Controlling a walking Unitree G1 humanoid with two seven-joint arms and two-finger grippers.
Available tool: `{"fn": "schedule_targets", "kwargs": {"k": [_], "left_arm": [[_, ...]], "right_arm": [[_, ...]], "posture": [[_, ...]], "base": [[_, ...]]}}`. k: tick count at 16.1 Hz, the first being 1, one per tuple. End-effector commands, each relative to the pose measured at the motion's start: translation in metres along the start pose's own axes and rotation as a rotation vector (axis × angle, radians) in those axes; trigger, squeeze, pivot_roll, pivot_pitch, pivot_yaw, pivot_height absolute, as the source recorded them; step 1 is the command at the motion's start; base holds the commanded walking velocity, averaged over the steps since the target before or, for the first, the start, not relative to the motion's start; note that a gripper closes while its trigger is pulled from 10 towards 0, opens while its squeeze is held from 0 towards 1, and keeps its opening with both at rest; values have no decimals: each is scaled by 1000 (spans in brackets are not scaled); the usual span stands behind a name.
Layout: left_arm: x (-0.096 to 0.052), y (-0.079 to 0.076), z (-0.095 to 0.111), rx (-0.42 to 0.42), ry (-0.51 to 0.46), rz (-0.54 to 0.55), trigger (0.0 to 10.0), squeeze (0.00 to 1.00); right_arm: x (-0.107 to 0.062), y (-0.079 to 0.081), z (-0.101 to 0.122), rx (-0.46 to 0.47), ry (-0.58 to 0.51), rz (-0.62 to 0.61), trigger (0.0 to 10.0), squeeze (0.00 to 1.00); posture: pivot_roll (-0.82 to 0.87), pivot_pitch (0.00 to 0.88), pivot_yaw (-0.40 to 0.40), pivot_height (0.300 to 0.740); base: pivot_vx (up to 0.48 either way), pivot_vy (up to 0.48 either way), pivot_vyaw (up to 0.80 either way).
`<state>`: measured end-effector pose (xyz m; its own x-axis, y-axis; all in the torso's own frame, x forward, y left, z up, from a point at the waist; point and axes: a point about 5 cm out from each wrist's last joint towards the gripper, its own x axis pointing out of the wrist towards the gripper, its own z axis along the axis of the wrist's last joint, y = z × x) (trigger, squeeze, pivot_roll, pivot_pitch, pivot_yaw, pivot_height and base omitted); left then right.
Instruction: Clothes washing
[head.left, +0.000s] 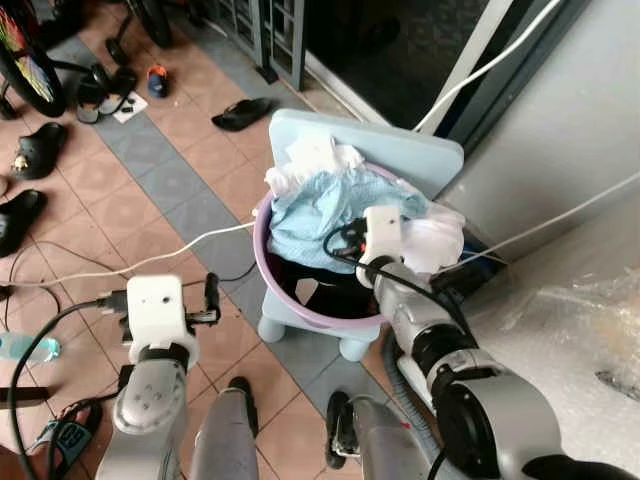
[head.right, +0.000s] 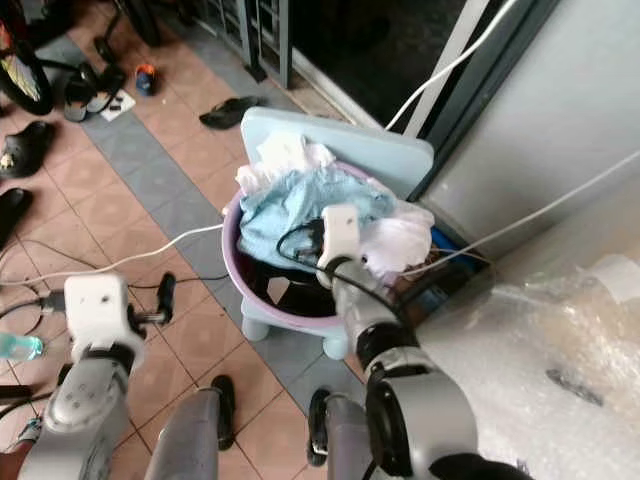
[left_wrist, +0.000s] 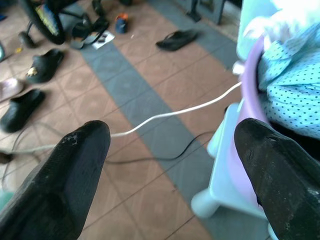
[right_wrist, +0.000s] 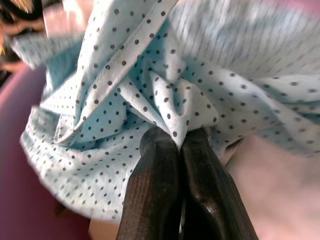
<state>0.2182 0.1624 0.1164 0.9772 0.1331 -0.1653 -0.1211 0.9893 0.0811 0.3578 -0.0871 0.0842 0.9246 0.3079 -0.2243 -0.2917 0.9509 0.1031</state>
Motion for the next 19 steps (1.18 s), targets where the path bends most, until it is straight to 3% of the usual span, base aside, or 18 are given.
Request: {"fn": "schedule_targets", "kwargs": {"k": [1,3,4,5,6,8,9,10,12,14,19], "left_arm": [[5,0,-2,11,-2,13,10000,0],[13,-2,0,22,-13,14,10000,0],[19,-8,5,41,-28,-1,10000,0],[21,-10,7,46,-33,-5,10000,0],[27,-15,12,45,-63,-20,10000,0],[33,-21,16,47,-93,-43,10000,0],[39,-27,16,48,-111,-67,10000,0],[41,-29,15,51,-110,-76,10000,0],[45,-33,13,54,-110,-101,10000,0],[50,-35,9,66,-108,-120,10000,0],[59,-31,8,76,-120,-117,10000,0]], "right_arm": [[-5,-6,7,-61,-74,16,0,0],[-12,-13,19,-109,-168,-8,0,0],[-26,-21,40,-171,-322,-54,0,0],[-30,-22,45,-187,-360,-64,0,0],[-42,-26,61,-276,-474,-108,0,0],[-59,-30,70,-332,-542,-165,0,0],[-73,-33,70,-335,-546,-217,2078,0],[-77,-33,64,-371,-535,-224,10000,0],[-85,-33,49,-462,-505,-248,10000,0],[-89,-35,28,-438,-431,-277,10000,0],[-89,-31,31,-460,-430,-279,10000,0]], "posture": [[134,135,-42,740],[115,116,-23,740],[107,100,-9,740],[107,100,-9,740],[94,77,10,740],[63,55,24,740],[54,40,32,740],[43,27,39,740],[28,7,55,740],[23,0,63,740],[8,0,82,740]], "base": [[0,0,0],[0,0,0],[0,0,0],[0,0,0],[0,0,0],[0,0,0],[0,0,0],[0,0,0],[0,0,0],[0,0,-316],[0,0,-446]]}}
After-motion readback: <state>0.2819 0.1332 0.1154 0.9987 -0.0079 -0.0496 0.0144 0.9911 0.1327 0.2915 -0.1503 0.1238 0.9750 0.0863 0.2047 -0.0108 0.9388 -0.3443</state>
